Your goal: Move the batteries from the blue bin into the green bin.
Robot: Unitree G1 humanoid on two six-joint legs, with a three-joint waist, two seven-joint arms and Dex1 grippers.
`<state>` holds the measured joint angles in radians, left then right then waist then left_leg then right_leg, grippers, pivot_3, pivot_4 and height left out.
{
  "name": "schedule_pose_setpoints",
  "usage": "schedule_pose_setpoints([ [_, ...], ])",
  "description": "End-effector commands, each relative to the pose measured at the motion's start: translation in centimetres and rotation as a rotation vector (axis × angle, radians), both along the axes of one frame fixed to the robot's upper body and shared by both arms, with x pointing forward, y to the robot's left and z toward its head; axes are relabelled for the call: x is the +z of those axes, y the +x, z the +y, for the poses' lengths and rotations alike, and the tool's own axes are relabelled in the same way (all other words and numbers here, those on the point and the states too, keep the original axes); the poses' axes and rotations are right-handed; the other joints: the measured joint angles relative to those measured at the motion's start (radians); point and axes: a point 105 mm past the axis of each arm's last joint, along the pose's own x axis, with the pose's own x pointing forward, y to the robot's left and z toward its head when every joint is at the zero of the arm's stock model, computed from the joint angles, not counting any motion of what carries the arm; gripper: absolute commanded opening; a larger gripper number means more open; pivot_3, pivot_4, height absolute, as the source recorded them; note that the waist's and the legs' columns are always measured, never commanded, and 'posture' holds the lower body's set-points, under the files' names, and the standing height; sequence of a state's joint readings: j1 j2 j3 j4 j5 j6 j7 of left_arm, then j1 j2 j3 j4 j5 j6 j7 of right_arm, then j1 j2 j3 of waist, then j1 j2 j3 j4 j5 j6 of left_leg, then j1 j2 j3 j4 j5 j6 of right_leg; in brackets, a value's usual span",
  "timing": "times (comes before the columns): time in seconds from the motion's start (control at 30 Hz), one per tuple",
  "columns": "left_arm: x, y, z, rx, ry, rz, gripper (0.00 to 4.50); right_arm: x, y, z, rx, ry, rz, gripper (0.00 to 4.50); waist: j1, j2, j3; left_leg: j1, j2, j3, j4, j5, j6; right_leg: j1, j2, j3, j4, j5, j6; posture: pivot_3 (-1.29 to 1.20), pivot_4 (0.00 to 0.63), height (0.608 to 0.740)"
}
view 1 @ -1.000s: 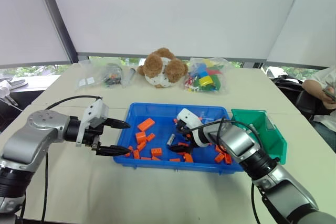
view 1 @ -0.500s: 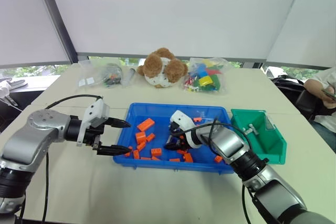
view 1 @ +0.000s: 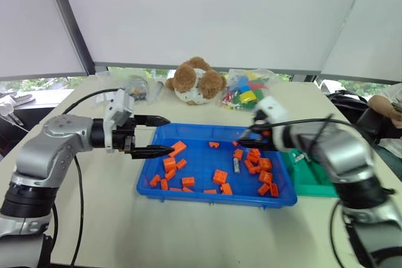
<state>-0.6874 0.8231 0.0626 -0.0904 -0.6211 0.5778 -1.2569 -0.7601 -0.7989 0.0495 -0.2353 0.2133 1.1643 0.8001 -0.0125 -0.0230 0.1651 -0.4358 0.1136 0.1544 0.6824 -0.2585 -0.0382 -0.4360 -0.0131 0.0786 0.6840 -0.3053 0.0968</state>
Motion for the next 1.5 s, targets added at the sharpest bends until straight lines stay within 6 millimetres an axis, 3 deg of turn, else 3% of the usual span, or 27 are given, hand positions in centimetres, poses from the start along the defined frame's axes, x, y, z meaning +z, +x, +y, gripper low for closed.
schedule_pose_setpoints([
  [0.03, 1.5, -0.5, -0.2, -0.027, -0.017, -0.049, 4.50, 2.0, -1.6, -2.9, -0.073, -0.001, -0.047, 2.16, -0.004, 0.000, 0.000, 0.000, 0.000, 0.000, 0.000, 0.000, 0.000, 0.000, 0.000, 0.000, 0.000, 0.000, 0.000, 0.00, 0.150, 0.727],
  [0.17, 1.8, -0.8, -0.3, -0.052, -0.030, -0.031, 4.50, 1.2, -2.8, -7.5, -0.198, -0.058, -0.007, 2.16, -0.004, 0.000, 0.000, 0.000, 0.000, -0.001, 0.000, -0.001, 0.001, 0.000, 0.000, 0.000, 0.000, 0.000, 0.000, 0.00, 0.150, 0.727],
  [0.37, 1.4, -0.9, -0.2, -0.057, -0.007, -0.020, 4.50, 0.0, -2.9, -9.3, -0.230, -0.076, 0.023, 2.16, -0.007, 0.000, 0.000, 0.001, 0.000, -0.001, 0.000, -0.001, 0.001, 0.000, 0.001, 0.000, 0.000, 0.000, 0.000, 0.00, 0.150, 0.727],
  [0.5, 1.3, -0.9, -0.2, -0.055, -0.010, -0.017, 4.50, -0.3, -2.6, -9.8, -0.227, -0.086, 0.027, 4.14, -0.004, 0.000, 0.000, 0.001, 0.000, -0.001, 0.000, -0.001, 0.001, 0.000, 0.000, 0.001, 0.000, 0.000, 0.000, 0.00, 0.150, 0.727],
  [0.53, 1.3, -1.0, -0.1, -0.054, -0.012, -0.016, 4.50, -0.3, -2.5, -9.9, -0.228, -0.092, 0.025, 4.44, -0.004, 0.000, 0.000, 0.001, 0.000, -0.001, 0.000, -0.001, 0.001, 0.000, 0.000, 0.001, 0.000, 0.000, 0.000, 0.00, 0.150, 0.727],
  [0.63, 1.1, -1.1, 0.0, -0.049, -0.014, -0.011, 4.50, 0.5, -2.4, -9.9, -0.210, -0.102, 0.007, 4.44, -0.003, 0.000, 0.000, 0.001, 0.000, 0.000, 0.000, -0.001, 0.001, 0.000, 0.000, 0.001, 0.000, 0.000, 0.000, 0.00, 0.150, 0.727],
  [0.73, 1.0, -1.2, 0.1, -0.043, -0.014, -0.008, 4.50, 1.7, -2.2, -8.4, -0.145, -0.069, -0.017, 4.44, -0.003, 0.000, 0.000, 0.001, 0.000, 0.000, 0.000, 0.000, 0.001, 0.000, 0.000, 0.001, 0.000, 0.000, 0.000, 0.00, 0.150, 0.727],
  [0.87, 0.9, -1.2, 0.2, -0.039, -0.014, -0.007, 4.50, 2.2, -2.2, -3.8, 0.059, 0.001, 0.002, 4.44, -0.008, 0.000, 0.000, 0.001, 0.000, -0.001, 0.000, 0.000, 0.001, 0.000, 0.001, 0.000, 0.000, 0.000, 0.000, 0.00, 0.150, 0.727],
  [1.0, 1.1, -1.2, 0.2, -0.042, -0.017, -0.011, 4.50, -0.4, -2.5, 1.2, 0.349, -0.029, 0.052, 4.44, -0.005, 0.000, 0.000, 0.001, 0.000, -0.001, 0.000, -0.001, 0.001, 0.000, 0.001, 0.000, 0.000, 0.000, 0.000, 0.00, 0.150, 0.727],
  [1.07, 1.0, -1.1, 0.3, -0.039, -0.012, -0.014, 4.50, -1.7, -2.5, 2.4, 0.452, -0.060, 0.060, 4.44, -0.001, 0.000, 0.000, 0.001, 0.000, -0.001, 0.000, -0.001, 0.002, 0.000, 0.001, 0.000, 0.000, 0.000, 0.000, 0.00, 0.150, 0.727],
  [1.2, 1.0, -1.2, 0.3, -0.037, -0.008, -0.017, 4.50, -3.8, -1.8, 3.6, 0.565, -0.112, 0.086, 4.44, 0.001, 0.000, 0.000, 0.001, 0.000, -0.001, 0.001, -0.001, 0.002, 0.002, 0.000, 0.000, 0.000, 0.000, 0.000, 0.00, 0.150, 0.727],
  [1.5, 0.9, -1.4, 0.6, -0.023, 0.006, -0.023, 4.50, -6.5, 0.2, 3.9, 0.618, -0.194, 0.136, 4.44, -0.004, 0.000, 0.000, 0.001, 0.000, -0.001, 0.001, 0.000, 0.000, 0.001, 0.001, 0.000, 0.000, 0.000, 0.000, 0.00, 0.150, 0.727],
])
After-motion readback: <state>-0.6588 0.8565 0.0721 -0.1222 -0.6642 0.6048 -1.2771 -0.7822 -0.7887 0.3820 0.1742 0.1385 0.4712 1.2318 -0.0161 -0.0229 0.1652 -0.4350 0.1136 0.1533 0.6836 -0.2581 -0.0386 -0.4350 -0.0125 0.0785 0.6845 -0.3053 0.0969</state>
